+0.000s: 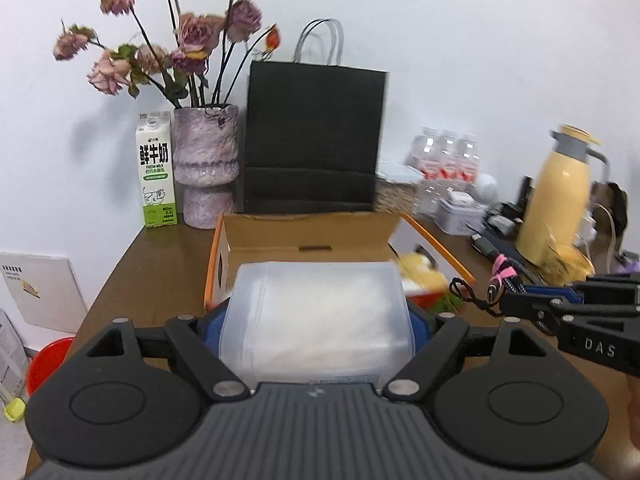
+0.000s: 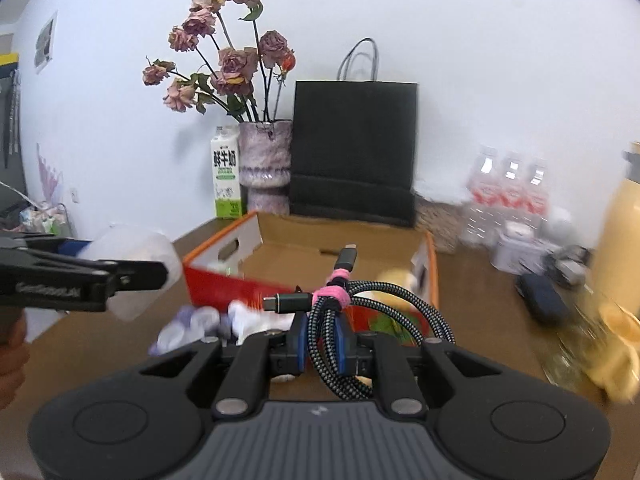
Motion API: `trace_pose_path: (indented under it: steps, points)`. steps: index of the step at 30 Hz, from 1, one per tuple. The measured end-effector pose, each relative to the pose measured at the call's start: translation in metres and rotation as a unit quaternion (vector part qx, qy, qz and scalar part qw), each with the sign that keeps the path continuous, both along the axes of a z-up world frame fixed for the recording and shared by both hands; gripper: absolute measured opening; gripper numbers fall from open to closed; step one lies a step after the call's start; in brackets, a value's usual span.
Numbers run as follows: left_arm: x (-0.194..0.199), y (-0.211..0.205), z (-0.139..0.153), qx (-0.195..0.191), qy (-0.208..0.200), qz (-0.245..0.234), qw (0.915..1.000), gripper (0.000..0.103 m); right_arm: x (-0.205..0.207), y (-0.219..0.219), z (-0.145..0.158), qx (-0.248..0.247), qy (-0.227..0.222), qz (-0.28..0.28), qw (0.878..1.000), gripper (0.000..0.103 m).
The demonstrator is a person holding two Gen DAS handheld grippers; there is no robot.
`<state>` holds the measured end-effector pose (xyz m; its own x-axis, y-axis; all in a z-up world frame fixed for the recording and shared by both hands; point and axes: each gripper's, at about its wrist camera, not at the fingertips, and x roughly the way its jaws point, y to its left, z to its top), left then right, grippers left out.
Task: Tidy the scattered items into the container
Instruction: 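Lower the cable and white container into the box and open both tools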
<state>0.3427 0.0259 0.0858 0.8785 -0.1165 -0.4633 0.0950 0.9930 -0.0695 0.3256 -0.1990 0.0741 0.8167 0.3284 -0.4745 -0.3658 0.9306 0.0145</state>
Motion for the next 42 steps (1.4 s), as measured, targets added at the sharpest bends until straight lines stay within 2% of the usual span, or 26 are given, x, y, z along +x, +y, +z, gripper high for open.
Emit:
trace_pose_path:
  steps: [4, 9, 11, 16, 20, 24, 30, 33, 34, 39, 42]
  points:
    - [0.075, 0.003, 0.011, 0.012, 0.015, 0.016, 0.9997, 0.083, 0.071, 0.012, 0.018, 0.016, 0.016, 0.017, 1.000, 0.013]
    - [0.158, 0.005, 0.000, 0.041, 0.052, 0.055, 0.9963, 0.083, 0.170, 0.034, 0.023, 0.048, 0.083, 0.030, 0.995, 0.013]
    - [0.191, 0.008, -0.011, 0.046, 0.072, 0.071, 0.9939, 0.083, 0.212, 0.044, 0.016, 0.054, 0.114, 0.021, 0.992, 0.013]
    - [0.256, 0.012, -0.041, 0.069, 0.132, 0.070, 0.9864, 0.083, 0.292, 0.057, -0.022, 0.067, 0.190, -0.017, 0.979, 0.013]
    - [0.287, 0.011, -0.065, 0.092, 0.162, 0.073, 0.9797, 0.083, 0.332, 0.060, -0.057, 0.075, 0.238, -0.034, 0.968, 0.013]
    - [0.296, 0.011, -0.080, 0.081, 0.189, 0.072, 0.9760, 0.084, 0.357, 0.064, -0.087, 0.079, 0.281, -0.029, 0.956, 0.013]
    - [0.293, 0.009, -0.072, 0.088, 0.179, 0.069, 0.9775, 0.086, 0.361, 0.066, -0.101, 0.077, 0.300, -0.028, 0.950, 0.020]
    - [0.289, 0.010, -0.061, 0.087, 0.174, 0.075, 0.9781, 0.086, 0.357, 0.059, -0.092, 0.090, 0.300, -0.040, 0.949, 0.042]
    - [0.285, 0.011, -0.057, 0.083, 0.173, 0.076, 0.9785, 0.086, 0.353, 0.056, -0.085, 0.090, 0.292, -0.042, 0.951, 0.045]
    - [0.258, 0.014, -0.028, 0.076, 0.166, 0.082, 0.9797, 0.088, 0.334, 0.035, -0.053, 0.080, 0.266, -0.052, 0.959, 0.046]
    - [0.237, 0.016, -0.009, 0.080, 0.162, 0.086, 0.9797, 0.091, 0.315, 0.023, -0.034, 0.068, 0.253, -0.062, 0.963, 0.051]
